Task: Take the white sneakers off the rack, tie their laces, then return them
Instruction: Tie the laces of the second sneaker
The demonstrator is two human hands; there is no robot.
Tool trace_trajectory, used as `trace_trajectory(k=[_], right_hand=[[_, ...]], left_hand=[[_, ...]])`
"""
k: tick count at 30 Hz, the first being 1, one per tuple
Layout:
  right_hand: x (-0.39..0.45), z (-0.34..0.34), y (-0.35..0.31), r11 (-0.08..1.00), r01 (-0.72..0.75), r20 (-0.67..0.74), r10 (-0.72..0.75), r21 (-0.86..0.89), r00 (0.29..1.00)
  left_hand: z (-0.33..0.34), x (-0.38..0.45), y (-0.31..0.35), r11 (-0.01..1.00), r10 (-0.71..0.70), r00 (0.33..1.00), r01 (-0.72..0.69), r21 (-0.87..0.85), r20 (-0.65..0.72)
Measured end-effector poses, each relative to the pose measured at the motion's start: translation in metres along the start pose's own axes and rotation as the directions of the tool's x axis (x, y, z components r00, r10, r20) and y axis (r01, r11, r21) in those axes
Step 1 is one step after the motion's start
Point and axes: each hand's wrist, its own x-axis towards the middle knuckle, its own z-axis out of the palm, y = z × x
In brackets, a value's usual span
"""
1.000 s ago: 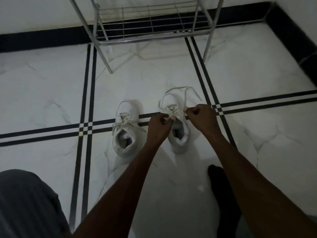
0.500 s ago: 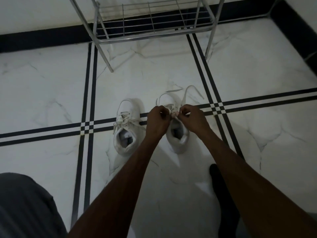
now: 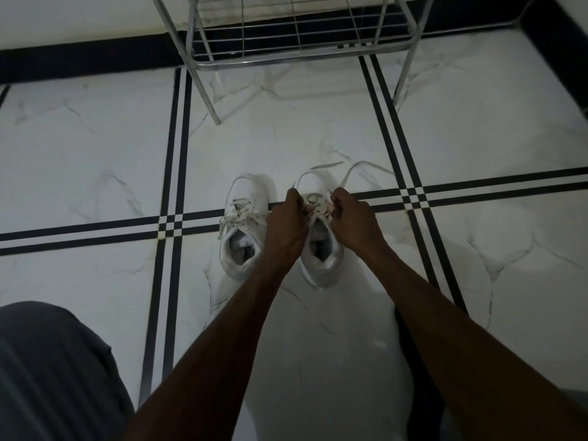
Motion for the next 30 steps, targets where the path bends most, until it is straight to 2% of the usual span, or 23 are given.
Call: trace_trajectory(k=[6, 8, 11, 14, 16, 18, 21, 24, 27, 30], right_hand=[[-0.001, 0.000, -0.005, 0.997, -0.075, 0.003, 0.075, 0.013, 0.997], [0.004, -0.002, -0.005, 0.993, -0.109, 0.048, 0.106, 0.053, 0.993], [0.009, -0.006, 0.000, 0.952, -0.205, 0.133, 0.178, 0.228, 0.975], [0.012, -0.010, 0.002, 0.834, -0.263, 0.147, 0.218, 0.485, 0.965], [0.016, -0.012, -0.003, 0.748, -0.266, 0.118, 0.246, 0.608, 0.962], [0.017, -0.017, -0.013, 0.696, -0.265, 0.116, 0.254, 0.667, 0.960], [0.013, -0.028, -0.025, 0.757, -0.196, 0.176, 0.108, 0.623, 0.978], [0.011, -0.045, -0.032, 0.839, -0.143, 0.370, -0.074, 0.525, 0.926], [0.013, -0.062, -0.041, 0.876, -0.088, 0.413, -0.133, 0.475, 0.901], [0.017, -0.068, -0.041, 0.916, -0.013, 0.347, -0.139, 0.401, 0.928]], left_hand=[[0.002, 0.000, -0.001, 0.999, -0.052, 0.998, 0.051, 0.004, 0.019], [0.001, 0.001, -0.003, 0.994, -0.082, 0.996, 0.084, -0.068, 0.032], [-0.002, 0.004, -0.008, 0.953, -0.198, 0.973, 0.218, -0.209, 0.116], [-0.009, 0.006, -0.005, 0.823, -0.289, 0.919, 0.381, -0.421, 0.267], [-0.018, 0.009, 0.003, 0.759, -0.259, 0.917, 0.388, -0.523, 0.304], [-0.029, 0.014, 0.011, 0.733, -0.216, 0.935, 0.346, -0.585, 0.282], [-0.047, 0.026, 0.023, 0.753, -0.103, 0.972, 0.215, -0.622, 0.211], [-0.060, 0.038, 0.028, 0.838, 0.010, 0.985, 0.085, -0.540, 0.171], [-0.061, 0.040, 0.026, 0.844, 0.049, 0.963, 0.101, -0.527, 0.264], [-0.052, 0.030, 0.022, 0.859, -0.041, 0.924, 0.228, -0.458, 0.381]])
